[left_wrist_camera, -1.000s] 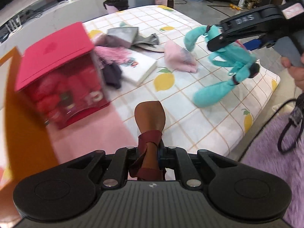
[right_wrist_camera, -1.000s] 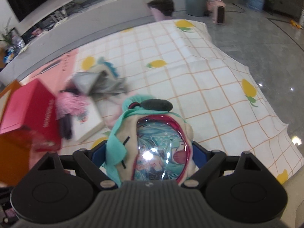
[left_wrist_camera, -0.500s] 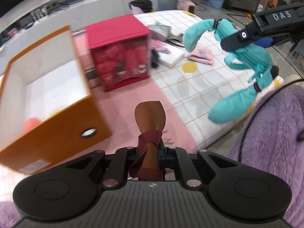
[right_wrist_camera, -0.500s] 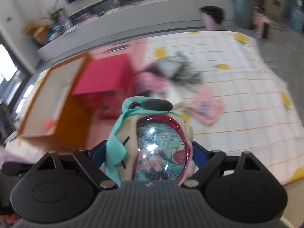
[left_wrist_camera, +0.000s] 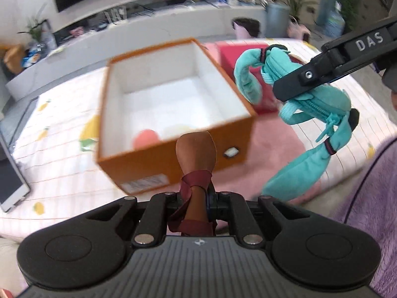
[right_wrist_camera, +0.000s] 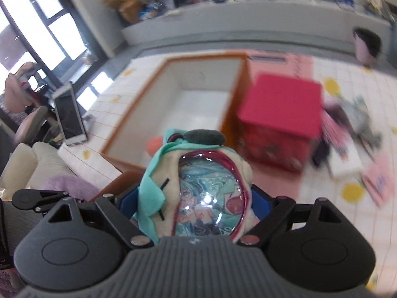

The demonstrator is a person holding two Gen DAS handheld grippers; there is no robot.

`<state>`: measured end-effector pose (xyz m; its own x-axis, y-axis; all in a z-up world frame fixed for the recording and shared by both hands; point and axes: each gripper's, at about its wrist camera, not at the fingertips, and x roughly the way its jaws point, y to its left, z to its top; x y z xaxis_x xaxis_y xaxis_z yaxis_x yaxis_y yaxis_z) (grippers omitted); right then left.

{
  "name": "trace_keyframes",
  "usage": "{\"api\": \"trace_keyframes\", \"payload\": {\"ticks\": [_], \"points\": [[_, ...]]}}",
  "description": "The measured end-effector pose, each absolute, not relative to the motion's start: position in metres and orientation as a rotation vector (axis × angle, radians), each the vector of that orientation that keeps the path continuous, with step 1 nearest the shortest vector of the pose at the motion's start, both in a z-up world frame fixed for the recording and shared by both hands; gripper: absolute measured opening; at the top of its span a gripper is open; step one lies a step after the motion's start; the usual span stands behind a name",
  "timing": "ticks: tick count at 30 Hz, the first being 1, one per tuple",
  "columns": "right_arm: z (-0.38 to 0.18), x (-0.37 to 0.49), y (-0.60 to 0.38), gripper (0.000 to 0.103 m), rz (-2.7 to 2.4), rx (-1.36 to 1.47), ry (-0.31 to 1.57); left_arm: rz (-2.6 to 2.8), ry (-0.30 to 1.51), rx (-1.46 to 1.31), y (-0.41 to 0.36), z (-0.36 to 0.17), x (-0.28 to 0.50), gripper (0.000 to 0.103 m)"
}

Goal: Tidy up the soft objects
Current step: 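Carry brown cloth in left gripper while right gripper carries teal doll to orange box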

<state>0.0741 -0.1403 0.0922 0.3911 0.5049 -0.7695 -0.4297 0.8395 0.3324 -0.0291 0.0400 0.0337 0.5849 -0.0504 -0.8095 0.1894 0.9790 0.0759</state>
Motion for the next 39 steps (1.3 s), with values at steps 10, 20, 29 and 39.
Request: {"api": "trace_keyframes", "payload": {"ticks": [10,20,29,39], "points": [[0.129,0.126,-0.069,0.088,0.582,0.026,0.858,-0.021,0.796,-0.005,0.097,0.078,0.019,0.013],[0.084,0.205,-0.032,0.088,0.565,-0.016,0.912,0.013,0.769,-0.043,0.109,0.069,0.091,0.013],[0.036,0.219,-0.023,0.088,0.615,-0.082,0.956,-0.025,0.822,0.001,0.104,0.017,0.115,0.013],[0.019,0.212,-0.018,0.088,0.598,-0.159,0.967,0.075,0.827,0.179,0.083,-0.014,0.122,0.027]]}}
